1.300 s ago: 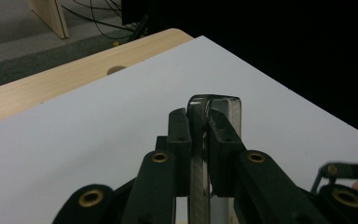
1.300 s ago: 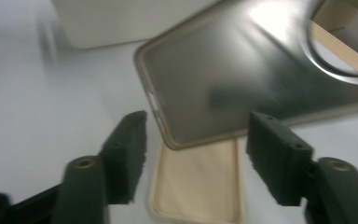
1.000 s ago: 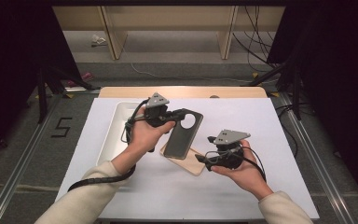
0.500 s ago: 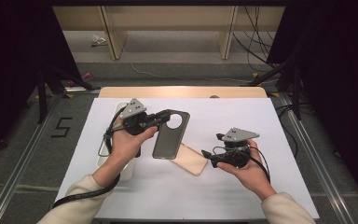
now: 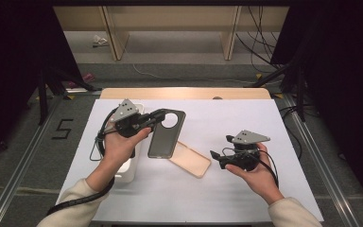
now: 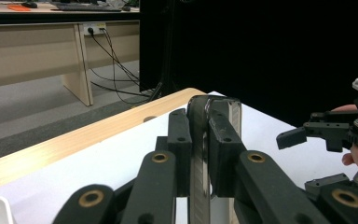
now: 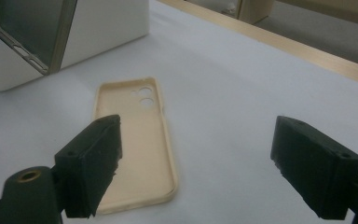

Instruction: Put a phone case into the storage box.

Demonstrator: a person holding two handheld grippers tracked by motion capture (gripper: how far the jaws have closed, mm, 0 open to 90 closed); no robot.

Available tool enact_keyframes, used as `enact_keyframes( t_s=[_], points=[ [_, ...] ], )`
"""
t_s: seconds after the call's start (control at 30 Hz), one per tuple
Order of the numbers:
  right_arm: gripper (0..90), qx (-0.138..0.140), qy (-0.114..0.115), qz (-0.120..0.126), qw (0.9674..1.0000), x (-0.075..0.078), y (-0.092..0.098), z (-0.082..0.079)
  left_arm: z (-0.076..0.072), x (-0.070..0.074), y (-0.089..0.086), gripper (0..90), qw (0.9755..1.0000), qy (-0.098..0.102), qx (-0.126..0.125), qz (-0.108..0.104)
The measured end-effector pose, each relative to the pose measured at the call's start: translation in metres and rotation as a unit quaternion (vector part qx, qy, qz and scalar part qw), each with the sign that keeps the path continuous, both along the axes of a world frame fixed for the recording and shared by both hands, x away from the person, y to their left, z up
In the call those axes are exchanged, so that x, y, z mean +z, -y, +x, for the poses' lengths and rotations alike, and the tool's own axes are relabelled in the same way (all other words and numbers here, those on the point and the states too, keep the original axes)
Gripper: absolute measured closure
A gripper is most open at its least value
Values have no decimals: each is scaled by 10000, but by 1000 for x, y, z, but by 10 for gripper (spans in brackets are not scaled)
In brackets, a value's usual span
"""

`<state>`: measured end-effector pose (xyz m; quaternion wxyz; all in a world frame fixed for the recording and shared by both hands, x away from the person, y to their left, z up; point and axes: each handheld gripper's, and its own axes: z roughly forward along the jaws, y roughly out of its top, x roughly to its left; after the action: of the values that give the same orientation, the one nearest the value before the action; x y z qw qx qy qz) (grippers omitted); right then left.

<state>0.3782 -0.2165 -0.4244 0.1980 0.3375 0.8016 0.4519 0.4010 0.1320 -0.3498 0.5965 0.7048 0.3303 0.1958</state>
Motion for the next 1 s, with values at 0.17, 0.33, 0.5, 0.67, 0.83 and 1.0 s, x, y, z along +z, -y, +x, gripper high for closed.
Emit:
enact_keyframes(
  t_s=[0.17, 0.33, 0.5, 0.67, 0.83, 1.0],
  points=[
    [171, -2, 16, 46, 10000, 1, 2, -1, 1, 2, -4, 808, 10000, 19, 34, -17],
    [170, -43, 24, 116, 9999, 3, 6, -4, 2, 6, -11, 808, 9999, 61, 109, -87],
    [170, -69, 35, 169, 9998, 4, 10, -6, 3, 9, -14, 808, 9998, 97, 139, -101],
    [167, -55, 19, 203, 9998, 4, 13, -8, 4, 12, -18, 808, 9997, 129, 191, -120],
    [167, -73, 19, 209, 9998, 5, 15, -9, 4, 16, -25, 808, 9994, 182, 257, -150],
    [167, -105, 22, 237, 9997, 5, 18, -11, 6, 23, -35, 808, 9990, 245, 343, -172]
  ],
)
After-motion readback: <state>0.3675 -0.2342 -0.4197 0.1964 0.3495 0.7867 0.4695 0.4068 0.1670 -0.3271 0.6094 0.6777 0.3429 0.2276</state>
